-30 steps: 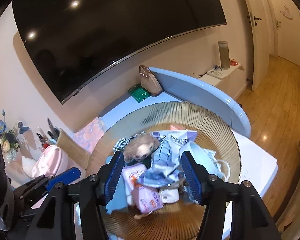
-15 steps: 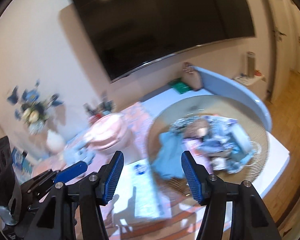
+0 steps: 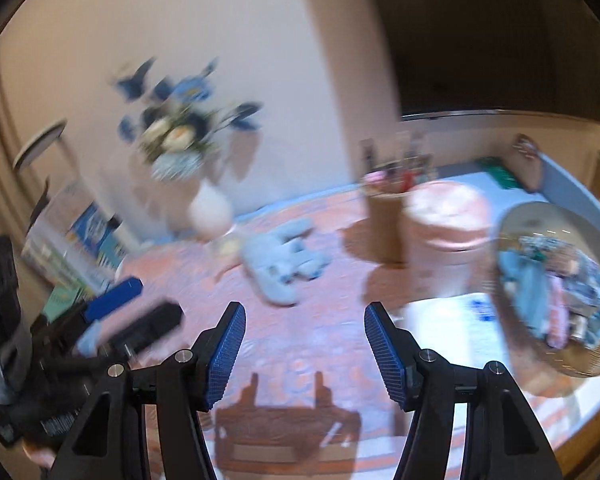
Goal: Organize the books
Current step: 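Move both open tools back over the bedspread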
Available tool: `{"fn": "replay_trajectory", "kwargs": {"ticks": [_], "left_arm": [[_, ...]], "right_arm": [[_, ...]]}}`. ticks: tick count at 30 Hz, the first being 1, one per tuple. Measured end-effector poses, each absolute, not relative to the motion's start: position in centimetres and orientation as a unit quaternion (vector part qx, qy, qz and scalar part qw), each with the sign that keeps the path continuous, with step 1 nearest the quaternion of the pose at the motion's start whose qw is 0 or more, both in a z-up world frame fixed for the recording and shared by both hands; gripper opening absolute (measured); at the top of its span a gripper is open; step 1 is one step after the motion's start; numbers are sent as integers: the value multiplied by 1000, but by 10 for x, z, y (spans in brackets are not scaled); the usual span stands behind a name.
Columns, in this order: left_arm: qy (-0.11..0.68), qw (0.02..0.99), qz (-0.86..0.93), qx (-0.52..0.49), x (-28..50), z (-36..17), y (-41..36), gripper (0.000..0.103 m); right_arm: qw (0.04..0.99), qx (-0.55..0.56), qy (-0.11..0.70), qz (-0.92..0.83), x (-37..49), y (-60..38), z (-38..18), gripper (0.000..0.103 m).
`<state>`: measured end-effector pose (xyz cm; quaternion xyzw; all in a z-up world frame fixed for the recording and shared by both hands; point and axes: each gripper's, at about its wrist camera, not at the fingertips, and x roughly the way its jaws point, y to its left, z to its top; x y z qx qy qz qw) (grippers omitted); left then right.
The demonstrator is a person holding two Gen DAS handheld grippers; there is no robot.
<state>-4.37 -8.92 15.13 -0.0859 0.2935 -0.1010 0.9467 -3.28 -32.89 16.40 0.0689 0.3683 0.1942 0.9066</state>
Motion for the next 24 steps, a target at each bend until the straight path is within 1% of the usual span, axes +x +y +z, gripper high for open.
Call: {"fn": "replay_trajectory", "kwargs": {"ticks": [2,4,6,10,16,19,24], "left_arm": [[286,950,-68,-110,-47,145,-59,84],[285,950,-18,-125,-49,133,-31,84],[299,945,16,-132,-45,114,-12,84],[336,930,54,-137,-32,73,14,84],[363,921,80,-118,-15,29,21,84],[377,916,88,-108,-8,14,19,84],[381,916,78,-94,-7,11,11,84]], "right_arm": [[900,58,375,213,-33,-306,157,67],[893,59,380,232,-32,-286,146,89],[883,72,386,258,-27,-270,128,90],[867,53,417,267,-5,-238,81,90],[881,1,401,250,13,-222,47,90],[882,-3,405,242,20,-223,36,90],[885,0,410,222,26,-223,25,90]]}}
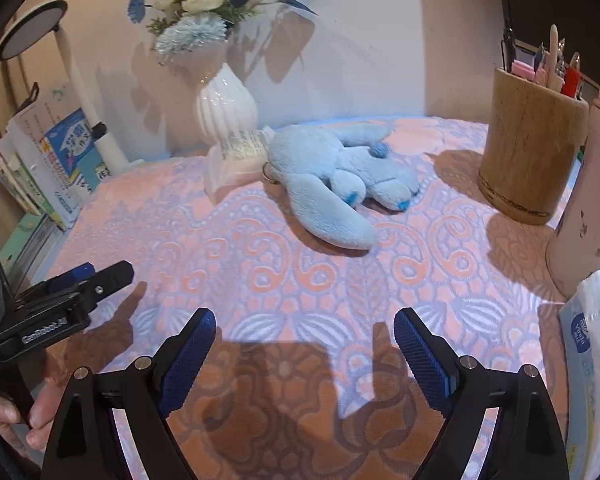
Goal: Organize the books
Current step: 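Move both open tools back over the bedspread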
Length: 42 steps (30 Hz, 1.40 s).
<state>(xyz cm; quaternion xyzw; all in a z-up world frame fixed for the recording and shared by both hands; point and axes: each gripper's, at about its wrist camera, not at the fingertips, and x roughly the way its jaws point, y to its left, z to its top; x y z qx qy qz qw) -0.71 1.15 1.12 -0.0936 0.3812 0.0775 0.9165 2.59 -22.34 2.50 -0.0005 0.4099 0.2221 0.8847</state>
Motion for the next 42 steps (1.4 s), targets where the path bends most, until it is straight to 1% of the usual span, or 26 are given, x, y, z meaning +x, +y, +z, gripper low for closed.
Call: {"fn": "replay_trajectory", "kwargs": {"ticks": [7,17,26,32,37,40,42], "left_arm": [[384,919,74,-46,-6,9,-6,84],[394,913,69,-85,-3,6,7,84],[397,912,76,-72,-3,4,3,84],[400,910,75,-81,-4,5,6,84],[407,908,32,-99,-9,30,11,84],[385,918,-13,-91,-5,70,11,84],[374,923,-29,-86,5,88,10,86]], "right_arm": [[882,-10,422,209,29,-220,19,90],[880,-6,429,205,33,-221,16,90],[881,-4,429,202,33,-222,17,90],[884,2,424,198,31,-226,19,90],[867,34,449,216,26,-236,33,90],[853,58,461,237,30,-241,56,90],[854,55,461,237,36,-240,71,90]]}}
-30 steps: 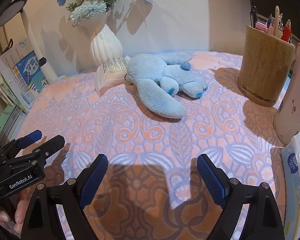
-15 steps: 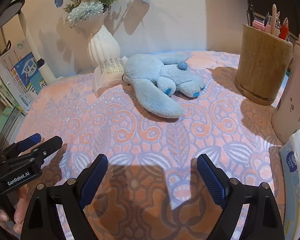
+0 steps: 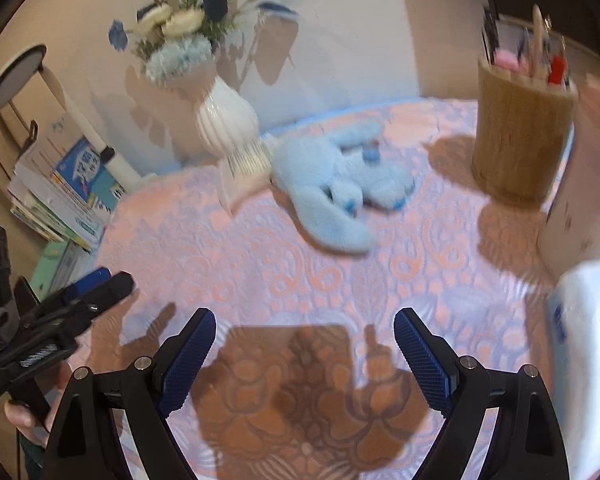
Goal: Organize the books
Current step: 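Move both open tools back over the bedspread, then grasp the clear plastic bag with the left tool while the right tool grasps the Stitch plush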
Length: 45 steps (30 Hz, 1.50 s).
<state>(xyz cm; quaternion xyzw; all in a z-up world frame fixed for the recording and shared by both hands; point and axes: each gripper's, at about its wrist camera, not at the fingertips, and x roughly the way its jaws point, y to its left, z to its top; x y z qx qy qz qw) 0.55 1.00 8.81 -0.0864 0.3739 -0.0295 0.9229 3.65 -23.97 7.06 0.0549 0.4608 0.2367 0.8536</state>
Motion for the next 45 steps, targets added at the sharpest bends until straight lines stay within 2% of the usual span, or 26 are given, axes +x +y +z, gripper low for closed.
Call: {"fn": "replay_trajectory", "kwargs": {"ticks": [2,7,12,20,22,24,25,26,28,29,32,39,45], "left_arm": [[367,925,-43,-82,21,98,8,90],[382,919,-51,-84,79,88,3,90],[363,920,-15,-147,128,63,15,90],[417,892,-35,-171,184,13,14,89],[425,887,-43,-175,188,4,12,82],[429,885,-52,-172,190,2,10,75],[427,886,-59,-172,190,3,10,62],[428,883,-77,-178,189,4,9,45],[430,881,-88,-179,186,5,5,40],[427,884,-85,-172,185,7,2,38],[419,893,-82,-145,173,17,-6,35],[401,899,-88,-156,125,47,1,35],[390,903,-83,-158,69,63,3,35]], "right_arm": [[857,43,461,227,46,-236,84,91],[860,35,462,216,80,-232,81,91],[869,60,453,188,116,-239,60,91],[864,86,455,198,167,-233,30,92],[859,115,452,212,173,-234,25,98],[857,122,450,220,175,-231,23,98],[858,116,447,225,173,-228,24,97],[858,106,446,232,172,-222,25,95],[855,88,441,257,167,-212,26,64],[853,86,437,272,163,-207,28,61],[863,44,428,264,149,-194,34,42],[864,45,415,283,111,-205,55,40],[852,54,433,288,51,-231,65,38]]}}
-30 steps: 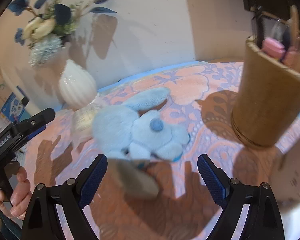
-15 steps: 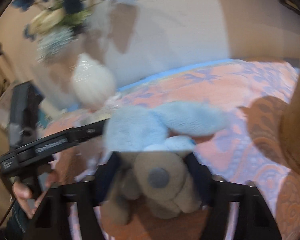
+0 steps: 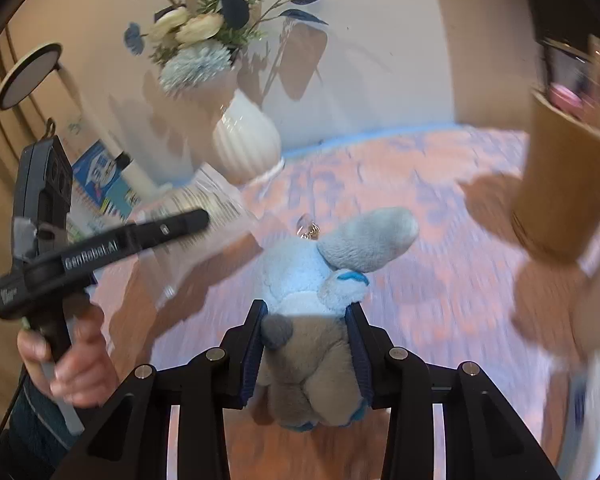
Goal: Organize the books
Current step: 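Carry the plastic bag and Stitch plush with both tools to the glass plate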
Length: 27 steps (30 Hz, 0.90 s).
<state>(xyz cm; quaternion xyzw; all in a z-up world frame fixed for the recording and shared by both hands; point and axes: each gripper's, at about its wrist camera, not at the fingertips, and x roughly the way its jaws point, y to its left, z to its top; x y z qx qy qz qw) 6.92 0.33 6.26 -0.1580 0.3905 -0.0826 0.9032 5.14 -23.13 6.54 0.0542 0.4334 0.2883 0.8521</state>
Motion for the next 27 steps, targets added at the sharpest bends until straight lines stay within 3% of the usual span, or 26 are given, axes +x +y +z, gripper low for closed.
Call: {"fn": "replay_trajectory", "kwargs": {"ticks": [5,6,7,8,13,15,16,19,27], "left_arm": [[388,905,-79,-157,35,58,0,35],[389,904,-79,-159,31,57,-1,35],[389,903,-81,-162,27,56,-1,35],[390,902,-82,-164,25,55,-1,35],[392,902,-91,-155,13,58,-6,35],[391,904,-94,-148,9,60,-12,35],[391,904,-96,-142,8,61,-16,35],[387,906,-109,-130,4,64,-29,35],[359,913,-154,-116,2,93,-73,35]], "right_arm": [[833,63,469,286,13,-252,53,38],[833,65,472,281,11,-255,51,43],[832,71,477,275,11,-259,47,60],[826,86,487,270,14,-263,43,66],[810,126,503,275,32,-256,24,75],[822,110,487,275,33,-246,22,72],[829,96,479,272,31,-241,24,56],[831,75,476,277,27,-233,25,40],[872,73,411,255,-3,-268,72,38]]}}
